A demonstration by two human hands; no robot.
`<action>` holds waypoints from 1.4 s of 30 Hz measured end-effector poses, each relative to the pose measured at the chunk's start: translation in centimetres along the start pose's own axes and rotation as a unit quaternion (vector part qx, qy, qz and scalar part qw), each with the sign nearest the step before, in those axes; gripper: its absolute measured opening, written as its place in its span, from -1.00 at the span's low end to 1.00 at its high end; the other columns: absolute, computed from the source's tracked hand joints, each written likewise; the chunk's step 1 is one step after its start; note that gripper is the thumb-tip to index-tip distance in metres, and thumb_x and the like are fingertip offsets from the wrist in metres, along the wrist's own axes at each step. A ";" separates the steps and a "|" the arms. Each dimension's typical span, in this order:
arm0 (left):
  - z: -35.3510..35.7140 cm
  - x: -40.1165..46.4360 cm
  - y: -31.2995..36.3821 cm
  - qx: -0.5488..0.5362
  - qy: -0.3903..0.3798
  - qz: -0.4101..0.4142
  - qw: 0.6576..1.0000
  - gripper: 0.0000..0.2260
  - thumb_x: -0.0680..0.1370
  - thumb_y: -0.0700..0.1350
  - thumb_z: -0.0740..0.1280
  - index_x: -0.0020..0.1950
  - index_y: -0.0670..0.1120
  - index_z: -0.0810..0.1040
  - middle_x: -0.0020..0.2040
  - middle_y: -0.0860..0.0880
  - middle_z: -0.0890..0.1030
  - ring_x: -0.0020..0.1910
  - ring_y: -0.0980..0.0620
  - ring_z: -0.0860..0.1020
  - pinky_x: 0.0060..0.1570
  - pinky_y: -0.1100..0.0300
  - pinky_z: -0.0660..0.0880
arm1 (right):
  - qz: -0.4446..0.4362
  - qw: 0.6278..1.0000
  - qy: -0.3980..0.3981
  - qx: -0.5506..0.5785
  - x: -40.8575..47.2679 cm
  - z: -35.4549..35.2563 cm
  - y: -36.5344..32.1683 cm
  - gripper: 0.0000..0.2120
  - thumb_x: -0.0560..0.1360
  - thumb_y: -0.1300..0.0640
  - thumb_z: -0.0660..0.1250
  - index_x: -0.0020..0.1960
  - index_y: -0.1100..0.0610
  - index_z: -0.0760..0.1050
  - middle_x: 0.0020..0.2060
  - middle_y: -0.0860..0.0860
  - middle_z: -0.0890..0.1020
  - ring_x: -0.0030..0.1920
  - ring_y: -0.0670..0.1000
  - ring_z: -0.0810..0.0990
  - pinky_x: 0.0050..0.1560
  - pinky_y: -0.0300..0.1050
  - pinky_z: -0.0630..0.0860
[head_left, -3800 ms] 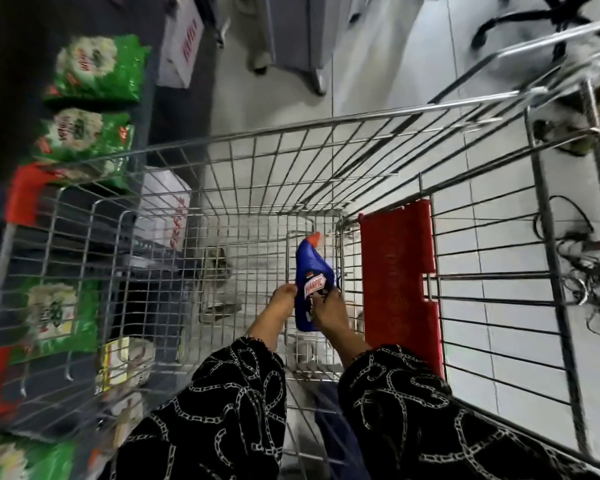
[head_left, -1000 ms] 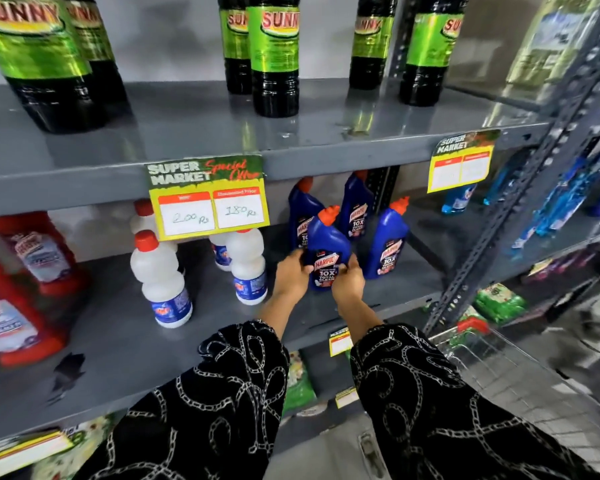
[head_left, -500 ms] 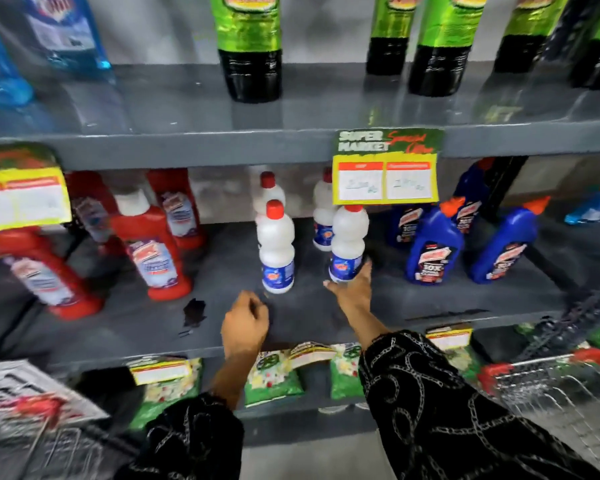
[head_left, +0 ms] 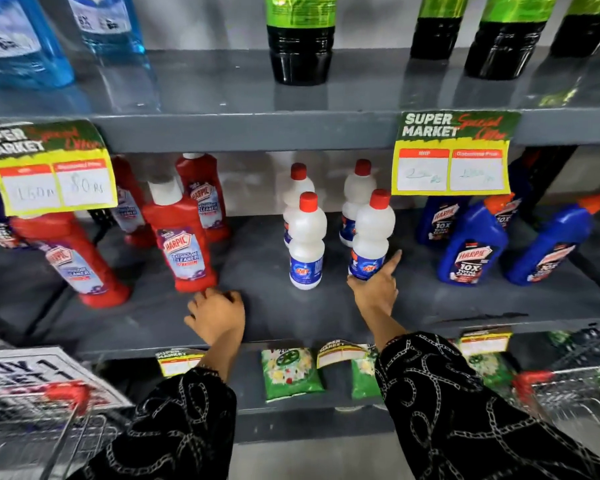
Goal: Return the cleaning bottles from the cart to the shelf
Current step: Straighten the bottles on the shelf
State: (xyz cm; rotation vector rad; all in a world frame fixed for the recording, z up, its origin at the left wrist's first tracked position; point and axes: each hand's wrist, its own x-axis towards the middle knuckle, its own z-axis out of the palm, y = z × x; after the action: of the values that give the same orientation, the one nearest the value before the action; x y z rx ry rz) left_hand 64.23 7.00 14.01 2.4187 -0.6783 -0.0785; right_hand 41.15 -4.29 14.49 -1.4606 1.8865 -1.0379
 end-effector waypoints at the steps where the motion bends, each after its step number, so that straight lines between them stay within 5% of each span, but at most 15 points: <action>1: 0.0 0.0 0.0 0.006 0.009 -0.026 1.000 -0.56 0.41 0.01 0.34 0.11 -0.31 0.47 0.12 -0.30 0.52 0.16 -0.28 0.42 0.13 -0.15 0.34 | 0.003 1.000 0.000 0.000 -0.1 -0.1 0.2 0.11 0.30 0.07 0.50 0.53 0.14 -0.24 0.31 0.26 0.46 0.29 0.28 0.46 0.31 0.18 0.37; 4: -0.9 0.6 -0.3 -0.014 0.049 -0.077 0.996 -0.31 0.31 0.10 0.46 0.19 -0.33 0.33 0.16 -0.32 0.45 0.16 -0.28 0.41 0.11 -0.15 0.35 | 0.016 1.000 0.005 -0.008 -1.2 0.1 -0.1 0.17 0.29 0.06 0.53 0.53 0.17 -0.28 0.40 0.30 0.28 0.34 0.31 0.39 0.33 0.17 0.38; 9: -1.5 3.4 -1.2 -0.011 0.039 -0.068 0.997 -0.09 0.25 0.25 0.45 0.33 -0.35 0.25 0.24 -0.31 0.42 0.21 -0.27 0.40 0.17 -0.14 0.34 | 0.017 0.999 0.035 -0.006 -1.5 1.4 -0.8 0.14 0.30 0.05 0.52 0.53 0.20 -0.25 0.35 0.31 0.37 0.34 0.31 0.39 0.34 0.15 0.37; 19: -0.6 5.6 -0.9 0.002 0.043 -0.076 0.996 -0.24 0.26 0.23 0.43 0.23 -0.26 0.35 0.22 -0.22 0.44 0.18 -0.23 0.42 0.16 -0.11 0.35 | 0.016 0.997 0.082 0.001 -1.0 1.8 -0.4 0.05 0.28 0.06 0.51 0.53 0.18 -0.11 0.27 0.28 0.49 0.25 0.30 0.49 0.25 0.17 0.45; 26: -0.8 5.9 -1.6 -0.016 0.037 -0.074 0.996 -0.21 0.20 0.22 0.46 0.24 -0.23 0.35 0.22 -0.19 0.44 0.20 -0.20 0.42 0.17 -0.09 0.35 | -0.001 0.997 0.069 0.020 -1.4 2.5 -0.8 0.04 0.31 0.14 0.51 0.54 0.06 -0.13 0.40 0.24 0.35 0.32 0.29 0.43 0.29 0.21 0.42; 33: -1.0 5.0 -2.5 -0.019 0.040 -0.078 0.996 -0.20 0.20 0.19 0.46 0.27 -0.24 0.34 0.21 -0.18 0.45 0.19 -0.19 0.42 0.16 -0.07 0.35 | 0.020 0.995 0.080 0.060 -1.9 2.4 -1.1 0.01 0.27 0.15 0.53 0.50 -0.07 -0.03 0.35 0.16 0.45 0.26 0.21 0.52 0.23 0.12 0.47; 42: -1.1 5.1 -2.7 -0.005 0.041 -0.073 0.996 -0.18 0.25 0.23 0.44 0.31 -0.26 0.31 0.25 -0.20 0.43 0.21 -0.19 0.41 0.18 -0.06 0.35 | 0.017 0.998 0.063 0.022 -2.3 2.5 -1.5 0.02 0.31 0.10 0.49 0.52 -0.07 -0.14 0.31 0.22 0.49 0.22 0.28 0.54 0.20 0.14 0.47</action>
State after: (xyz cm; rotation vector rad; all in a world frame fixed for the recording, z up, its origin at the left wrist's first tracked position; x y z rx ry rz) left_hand 70.10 6.95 13.82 2.4448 -0.4622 -0.0429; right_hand 44.59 -2.85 14.23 -1.3618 1.9554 -1.1718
